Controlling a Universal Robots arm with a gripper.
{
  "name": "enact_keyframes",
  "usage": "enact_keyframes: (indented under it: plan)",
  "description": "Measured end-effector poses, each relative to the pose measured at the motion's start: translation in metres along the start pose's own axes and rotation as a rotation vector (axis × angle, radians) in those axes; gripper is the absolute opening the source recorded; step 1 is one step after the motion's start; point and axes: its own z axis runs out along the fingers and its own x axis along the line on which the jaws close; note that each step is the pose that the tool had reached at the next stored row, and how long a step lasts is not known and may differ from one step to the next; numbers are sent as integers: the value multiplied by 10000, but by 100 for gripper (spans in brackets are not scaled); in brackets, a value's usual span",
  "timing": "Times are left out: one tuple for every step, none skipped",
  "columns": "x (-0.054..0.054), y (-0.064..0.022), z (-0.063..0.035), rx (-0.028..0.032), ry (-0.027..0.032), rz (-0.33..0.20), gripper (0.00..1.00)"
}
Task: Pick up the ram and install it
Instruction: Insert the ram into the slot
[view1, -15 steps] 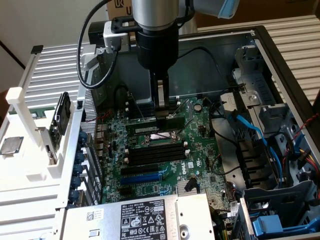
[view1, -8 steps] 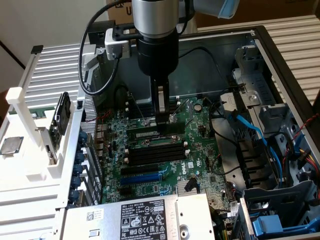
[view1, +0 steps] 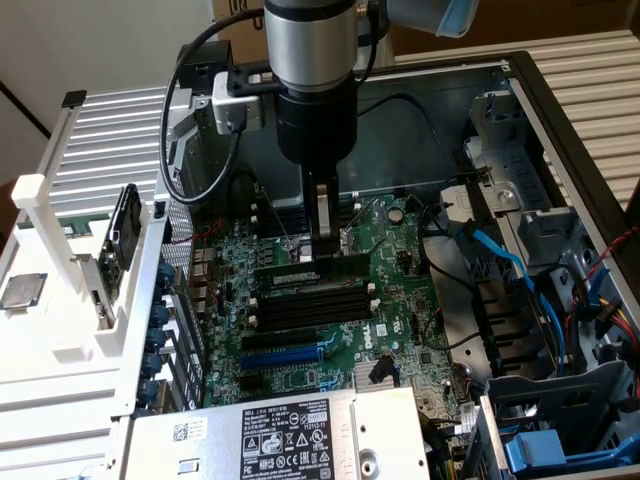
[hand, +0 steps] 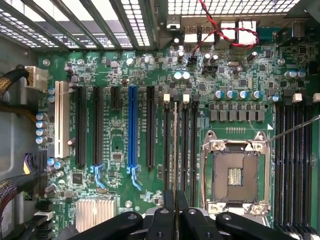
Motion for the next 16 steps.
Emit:
enact_keyframes:
  plan:
    - [0,0,11,0,6,0,13]
    - [0,0,20,1,10,-1,13]
    - [1,0,26,0,12,0,13]
    - [6,-1,30,0,13,-1,13]
    - [13,-1,34,0,13,-2,13]
    - [21,-1,37,1,11,-1,13]
    - [29,-1,38,1,11,0,13]
    - [36,-1,39,1,11,0,13]
    - [40,0,41,1,11,-4,13]
    - [42,-1,42,2,10,-12,13]
    - [44,-1,44,2,11,-28,13]
    - [45,-1,45,4,11,-52,13]
    - [46,-2,47,6,11,-86,13]
    - [48,-2,48,8,13,-128,13]
    - [52,-2,49,10,14,-180,13]
    - [57,-3,50,13,14,-233,13]
